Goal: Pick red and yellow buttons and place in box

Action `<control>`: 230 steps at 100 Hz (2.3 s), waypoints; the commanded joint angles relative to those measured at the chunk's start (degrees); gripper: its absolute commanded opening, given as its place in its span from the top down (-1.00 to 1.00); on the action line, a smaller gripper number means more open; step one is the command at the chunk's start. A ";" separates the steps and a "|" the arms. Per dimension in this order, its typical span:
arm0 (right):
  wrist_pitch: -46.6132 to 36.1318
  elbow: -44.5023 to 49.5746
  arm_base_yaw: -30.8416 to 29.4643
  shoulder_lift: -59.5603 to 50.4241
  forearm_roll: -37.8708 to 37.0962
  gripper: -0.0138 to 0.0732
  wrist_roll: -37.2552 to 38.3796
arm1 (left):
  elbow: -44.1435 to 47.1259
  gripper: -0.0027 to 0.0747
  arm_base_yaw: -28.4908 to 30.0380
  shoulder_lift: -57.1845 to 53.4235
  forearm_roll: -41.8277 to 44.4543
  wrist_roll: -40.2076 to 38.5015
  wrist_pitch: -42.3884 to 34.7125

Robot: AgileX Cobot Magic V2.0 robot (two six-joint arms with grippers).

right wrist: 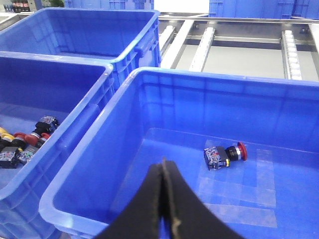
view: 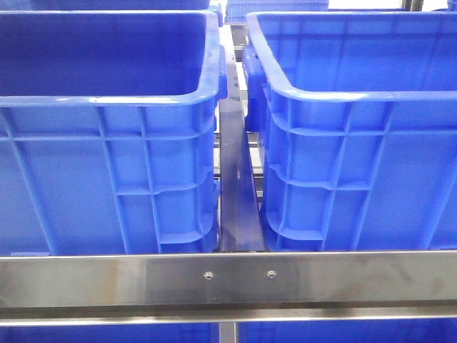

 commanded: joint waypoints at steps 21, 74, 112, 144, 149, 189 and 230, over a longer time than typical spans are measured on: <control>-2.76 -1.25 -0.02 0.13 0.93 0.83 -0.58 | -1.67 0.98 -9.65 -1.20 0.07 0.00 -3.25; 4.44 -1.25 -0.02 0.13 9.62 -0.73 -0.58 | -1.67 0.98 -9.65 -1.20 0.07 0.00 -3.25; 21.04 -2.11 -0.02 12.12 36.06 -0.73 -0.63 | -1.67 0.98 -9.65 -1.20 0.07 0.00 -3.25; 32.42 -4.51 1.00 26.02 52.33 -0.73 -8.31 | -1.67 0.98 -9.65 -1.20 0.07 0.00 -3.25; 32.53 -5.34 1.78 27.67 52.71 -0.73 -8.47 | -1.67 0.98 -9.65 -1.20 0.07 0.00 -3.25; 28.20 -14.06 14.95 39.81 53.10 -0.73 -9.15 | -1.67 0.98 -9.65 -1.20 0.07 0.00 -3.25; 27.97 -23.07 23.79 50.37 54.76 -0.73 -9.45 | -1.67 0.98 -9.65 -1.20 0.07 0.00 -3.15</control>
